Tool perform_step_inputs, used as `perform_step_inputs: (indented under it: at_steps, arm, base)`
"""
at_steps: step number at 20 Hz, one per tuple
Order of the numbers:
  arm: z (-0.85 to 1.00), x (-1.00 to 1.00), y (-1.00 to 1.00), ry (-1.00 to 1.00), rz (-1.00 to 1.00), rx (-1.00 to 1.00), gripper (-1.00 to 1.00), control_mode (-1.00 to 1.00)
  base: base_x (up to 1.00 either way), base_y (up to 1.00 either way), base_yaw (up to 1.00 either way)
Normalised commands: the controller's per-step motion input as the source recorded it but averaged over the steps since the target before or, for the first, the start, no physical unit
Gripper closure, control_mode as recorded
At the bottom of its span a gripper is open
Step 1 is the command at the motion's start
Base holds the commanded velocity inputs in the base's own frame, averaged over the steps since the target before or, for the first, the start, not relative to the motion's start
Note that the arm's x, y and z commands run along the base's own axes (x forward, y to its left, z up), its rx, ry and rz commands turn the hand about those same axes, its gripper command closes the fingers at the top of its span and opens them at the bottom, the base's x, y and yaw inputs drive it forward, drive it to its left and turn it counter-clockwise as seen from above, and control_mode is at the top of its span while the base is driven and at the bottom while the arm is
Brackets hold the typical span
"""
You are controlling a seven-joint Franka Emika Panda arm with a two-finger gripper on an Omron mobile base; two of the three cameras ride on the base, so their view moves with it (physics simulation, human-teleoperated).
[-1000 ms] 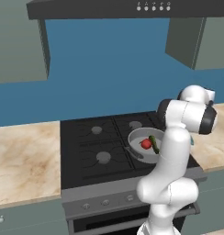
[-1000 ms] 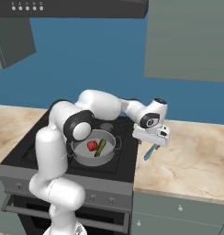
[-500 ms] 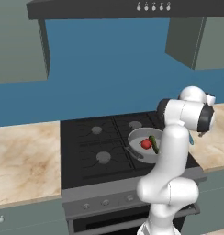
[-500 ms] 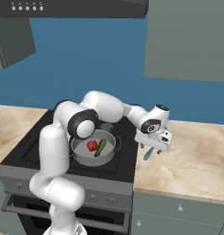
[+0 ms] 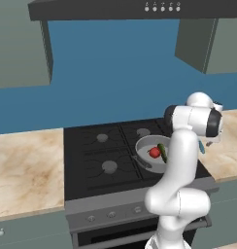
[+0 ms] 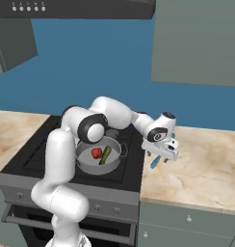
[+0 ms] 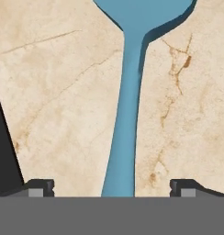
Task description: Put the bell pepper and squash in the pot. Retrieve the spatula and lightly stir the vegetables in the pot.
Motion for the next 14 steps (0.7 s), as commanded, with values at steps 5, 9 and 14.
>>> perform_step_inputs:
  at_steps: [5, 9, 14]
  arm:
    - [-0.36, 0.02, -0.01, 0.00, -0.03, 0.00, -1.00, -1.00]
    - [-0.20, 0.00, 0.00, 0.02, 0.00, 0.00, -1.00, -1.00]
    - [-0.11, -0.03, 0.00, 0.00, 0.00, 0.00, -1.00, -1.00]
  base:
    - [0.00, 0.00, 0.00]
    - [0.00, 0.00, 0.00]
    - [0.00, 0.00, 0.00]
